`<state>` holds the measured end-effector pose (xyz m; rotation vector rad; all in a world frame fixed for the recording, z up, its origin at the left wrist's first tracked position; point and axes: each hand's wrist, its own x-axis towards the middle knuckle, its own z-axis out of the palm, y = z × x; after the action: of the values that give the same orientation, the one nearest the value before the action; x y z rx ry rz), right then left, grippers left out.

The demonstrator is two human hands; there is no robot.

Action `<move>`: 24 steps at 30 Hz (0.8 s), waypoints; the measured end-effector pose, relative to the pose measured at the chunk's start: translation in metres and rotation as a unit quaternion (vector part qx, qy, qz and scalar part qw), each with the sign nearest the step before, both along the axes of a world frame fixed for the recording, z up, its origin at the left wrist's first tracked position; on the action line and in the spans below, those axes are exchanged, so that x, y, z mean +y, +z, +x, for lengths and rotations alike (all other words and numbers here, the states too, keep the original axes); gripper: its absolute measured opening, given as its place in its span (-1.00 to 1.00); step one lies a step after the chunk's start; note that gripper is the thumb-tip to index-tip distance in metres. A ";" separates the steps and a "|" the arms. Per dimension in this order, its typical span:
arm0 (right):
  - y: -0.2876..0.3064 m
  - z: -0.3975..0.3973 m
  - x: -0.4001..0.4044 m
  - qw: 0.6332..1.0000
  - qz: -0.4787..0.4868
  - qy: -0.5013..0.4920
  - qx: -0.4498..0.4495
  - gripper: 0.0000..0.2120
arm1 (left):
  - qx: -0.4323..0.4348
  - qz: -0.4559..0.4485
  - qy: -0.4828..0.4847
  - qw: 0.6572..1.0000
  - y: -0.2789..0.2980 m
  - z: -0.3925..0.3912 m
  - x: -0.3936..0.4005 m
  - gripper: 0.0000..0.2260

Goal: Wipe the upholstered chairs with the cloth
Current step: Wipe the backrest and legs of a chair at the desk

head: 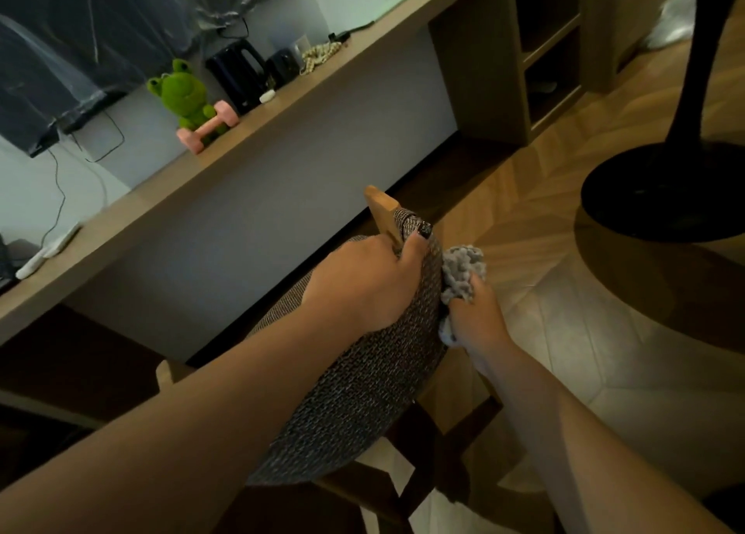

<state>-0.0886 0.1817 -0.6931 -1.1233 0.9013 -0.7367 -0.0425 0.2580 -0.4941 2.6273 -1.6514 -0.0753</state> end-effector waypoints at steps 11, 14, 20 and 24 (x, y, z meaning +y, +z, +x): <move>0.111 -0.040 0.107 0.985 -0.133 -0.047 -0.094 -0.43 | 0.285 -0.025 0.115 0.951 0.018 0.018 0.039 -0.68; 0.106 -0.046 0.137 0.983 -0.161 -0.048 -0.073 -0.35 | 0.206 0.019 0.061 0.976 0.018 0.025 0.081 -0.54; 0.122 -0.049 0.077 0.978 -0.122 -0.131 -0.104 -0.21 | 0.096 -0.063 -0.003 0.993 0.015 0.022 0.110 -0.52; 0.121 -0.019 0.073 0.984 -0.149 -0.091 -0.021 -0.33 | 0.107 -0.089 -0.009 0.990 0.011 0.026 0.109 -0.54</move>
<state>-0.1081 0.2548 -0.5717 -1.2923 0.8858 -1.0690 -0.0161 0.3673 -0.4832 2.3815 -1.5347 -0.1934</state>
